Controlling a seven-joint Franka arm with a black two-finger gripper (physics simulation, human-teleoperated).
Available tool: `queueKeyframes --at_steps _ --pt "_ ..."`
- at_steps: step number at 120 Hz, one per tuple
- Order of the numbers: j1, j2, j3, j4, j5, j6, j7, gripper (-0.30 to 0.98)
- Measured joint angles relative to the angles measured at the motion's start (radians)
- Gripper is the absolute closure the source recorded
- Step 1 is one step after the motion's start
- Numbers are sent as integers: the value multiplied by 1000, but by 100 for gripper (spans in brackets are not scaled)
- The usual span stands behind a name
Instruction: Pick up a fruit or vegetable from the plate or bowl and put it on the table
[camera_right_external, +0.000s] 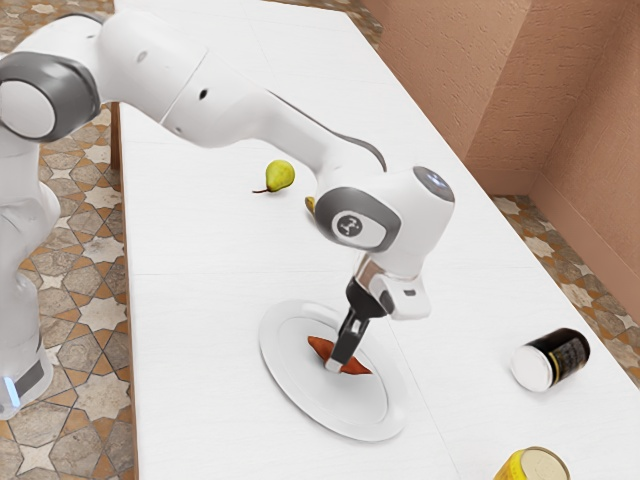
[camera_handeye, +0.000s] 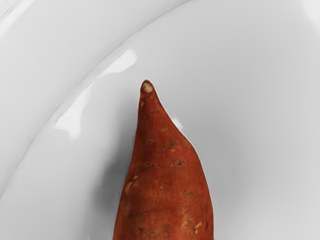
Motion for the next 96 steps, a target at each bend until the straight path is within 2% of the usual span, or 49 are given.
queueKeyframes --at_steps 49,57,68,88,96 --pt "0 18 -1 -14 -7 19 5 2" --pt "0 18 -1 -23 -7 27 4 9" --pt "3 17 -1 -25 -4 34 2 12" --pt "-2 7 -7 -17 20 35 -8 41" --pt "-2 5 -8 -16 30 34 -15 48"
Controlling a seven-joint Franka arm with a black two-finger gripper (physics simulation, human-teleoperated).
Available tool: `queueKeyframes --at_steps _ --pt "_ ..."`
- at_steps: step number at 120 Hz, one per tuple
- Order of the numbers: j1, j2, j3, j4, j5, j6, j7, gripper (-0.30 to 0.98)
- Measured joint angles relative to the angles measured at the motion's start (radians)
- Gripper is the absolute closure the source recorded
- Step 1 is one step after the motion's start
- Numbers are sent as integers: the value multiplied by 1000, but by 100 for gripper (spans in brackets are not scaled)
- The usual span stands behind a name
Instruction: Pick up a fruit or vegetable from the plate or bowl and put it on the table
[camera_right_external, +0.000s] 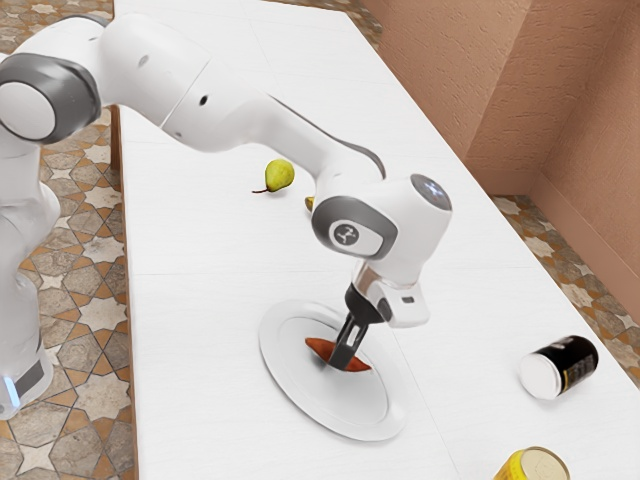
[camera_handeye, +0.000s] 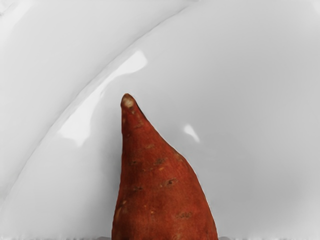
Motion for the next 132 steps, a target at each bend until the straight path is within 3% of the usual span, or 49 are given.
queueKeyframes --at_steps 20,52,69,98,115,132 --pt "0 -1 -4 12 21 -3 -17 50" --pt "4 28 3 205 92 -59 -34 51" --pt "7 139 66 374 112 -93 -31 52" --pt "9 198 193 438 69 -114 3 53" --pt "8 195 197 439 48 -121 23 22" --pt "5 188 184 438 44 -126 38 8"
